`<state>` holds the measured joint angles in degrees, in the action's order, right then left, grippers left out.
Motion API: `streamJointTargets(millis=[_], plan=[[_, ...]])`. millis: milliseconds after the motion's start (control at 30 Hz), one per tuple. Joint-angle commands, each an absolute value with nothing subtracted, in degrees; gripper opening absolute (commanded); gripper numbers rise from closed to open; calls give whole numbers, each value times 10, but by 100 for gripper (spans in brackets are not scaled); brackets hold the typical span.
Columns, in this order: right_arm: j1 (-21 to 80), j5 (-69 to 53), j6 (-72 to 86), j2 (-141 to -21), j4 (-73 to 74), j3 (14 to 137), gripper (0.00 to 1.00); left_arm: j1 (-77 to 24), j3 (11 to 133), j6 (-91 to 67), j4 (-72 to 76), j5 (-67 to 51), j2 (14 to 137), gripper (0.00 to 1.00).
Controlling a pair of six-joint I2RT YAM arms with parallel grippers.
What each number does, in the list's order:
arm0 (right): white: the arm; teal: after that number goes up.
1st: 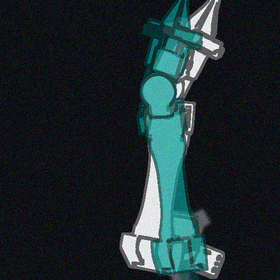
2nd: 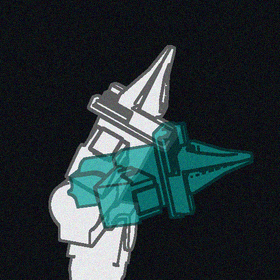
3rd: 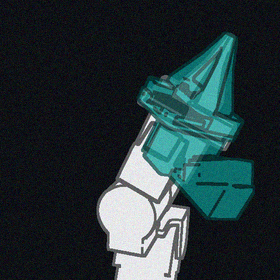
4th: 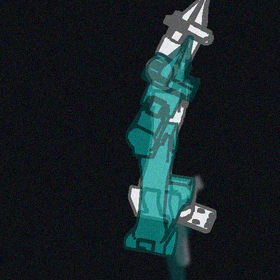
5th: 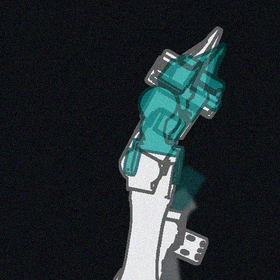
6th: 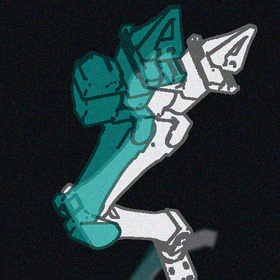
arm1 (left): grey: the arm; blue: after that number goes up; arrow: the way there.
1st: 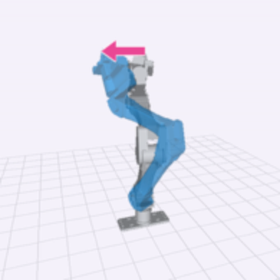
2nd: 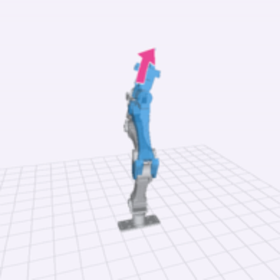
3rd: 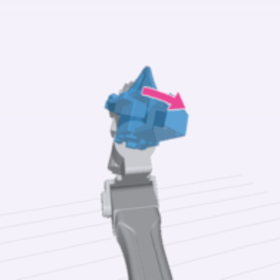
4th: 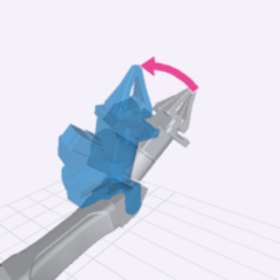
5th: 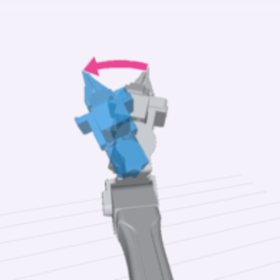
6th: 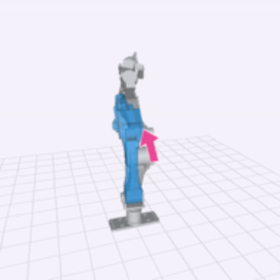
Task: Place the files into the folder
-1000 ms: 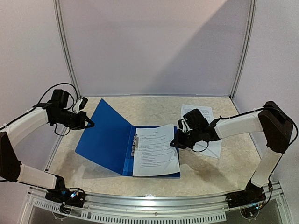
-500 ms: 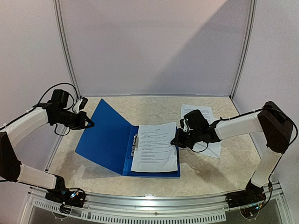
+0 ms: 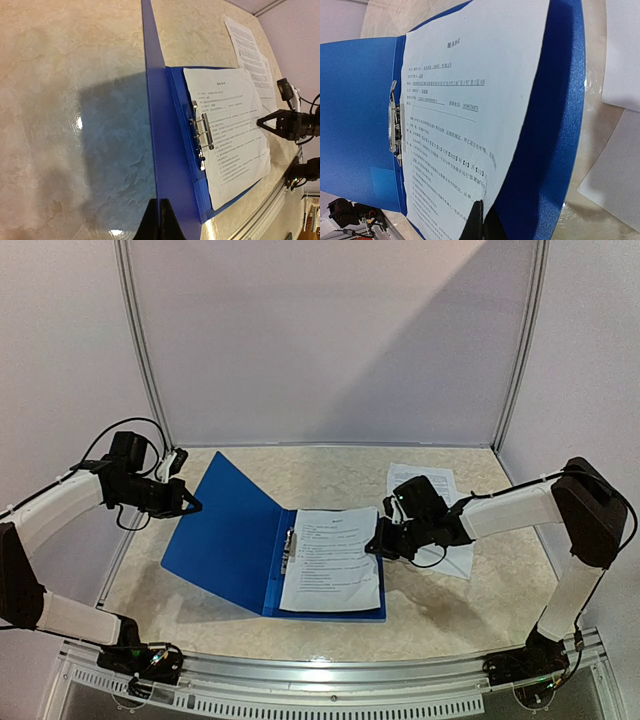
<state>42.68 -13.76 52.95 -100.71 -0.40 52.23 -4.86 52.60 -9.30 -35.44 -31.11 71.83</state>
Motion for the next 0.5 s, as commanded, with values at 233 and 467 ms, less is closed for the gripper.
streamJointTargets(millis=[233,467], plan=[[427,-149,518,-1021,8,540,0,-51,520,-90,-359,-317,709,0],[427,-155,524,-1029,5,539,0,-51,520,-90,-359,-317,709,0]])
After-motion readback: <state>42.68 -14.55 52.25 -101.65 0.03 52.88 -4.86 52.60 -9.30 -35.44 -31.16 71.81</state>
